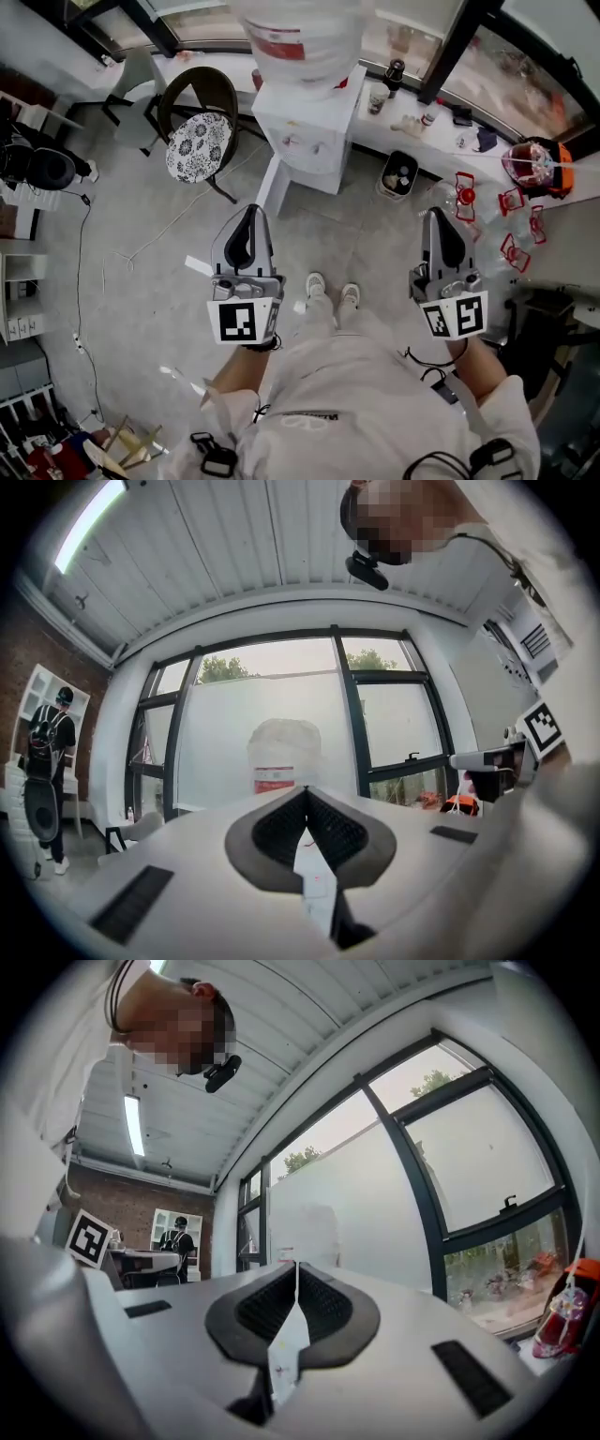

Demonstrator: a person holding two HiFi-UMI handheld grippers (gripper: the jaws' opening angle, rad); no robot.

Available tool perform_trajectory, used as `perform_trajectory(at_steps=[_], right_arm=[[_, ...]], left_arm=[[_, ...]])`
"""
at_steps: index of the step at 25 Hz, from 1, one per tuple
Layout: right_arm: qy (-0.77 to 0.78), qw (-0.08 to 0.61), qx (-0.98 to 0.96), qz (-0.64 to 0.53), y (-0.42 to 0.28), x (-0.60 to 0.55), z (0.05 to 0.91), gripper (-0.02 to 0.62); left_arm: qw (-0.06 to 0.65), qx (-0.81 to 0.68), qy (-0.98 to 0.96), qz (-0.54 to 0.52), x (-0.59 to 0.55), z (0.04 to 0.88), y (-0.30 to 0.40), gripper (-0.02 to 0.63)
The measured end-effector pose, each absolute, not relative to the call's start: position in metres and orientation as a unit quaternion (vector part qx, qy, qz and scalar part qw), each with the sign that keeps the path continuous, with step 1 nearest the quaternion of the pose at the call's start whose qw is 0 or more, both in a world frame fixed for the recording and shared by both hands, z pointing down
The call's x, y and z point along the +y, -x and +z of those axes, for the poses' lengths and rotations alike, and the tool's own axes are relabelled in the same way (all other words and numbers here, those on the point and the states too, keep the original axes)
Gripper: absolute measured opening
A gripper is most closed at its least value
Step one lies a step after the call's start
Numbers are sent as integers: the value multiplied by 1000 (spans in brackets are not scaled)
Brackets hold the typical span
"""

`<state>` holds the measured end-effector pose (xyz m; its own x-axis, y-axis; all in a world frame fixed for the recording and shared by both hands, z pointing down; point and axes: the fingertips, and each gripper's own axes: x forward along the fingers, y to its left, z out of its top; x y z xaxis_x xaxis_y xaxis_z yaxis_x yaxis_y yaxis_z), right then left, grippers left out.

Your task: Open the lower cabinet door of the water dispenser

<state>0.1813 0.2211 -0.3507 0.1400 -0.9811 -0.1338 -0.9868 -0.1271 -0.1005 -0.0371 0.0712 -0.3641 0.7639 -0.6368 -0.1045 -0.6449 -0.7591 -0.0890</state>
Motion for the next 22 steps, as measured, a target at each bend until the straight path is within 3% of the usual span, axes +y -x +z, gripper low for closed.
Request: perform_trajectory(at_steps=[22], right_arm=[[763, 49, 645, 23, -165, 249, -360, 15]], left_arm=[[78, 291, 952, 55, 103, -389, 18, 5]])
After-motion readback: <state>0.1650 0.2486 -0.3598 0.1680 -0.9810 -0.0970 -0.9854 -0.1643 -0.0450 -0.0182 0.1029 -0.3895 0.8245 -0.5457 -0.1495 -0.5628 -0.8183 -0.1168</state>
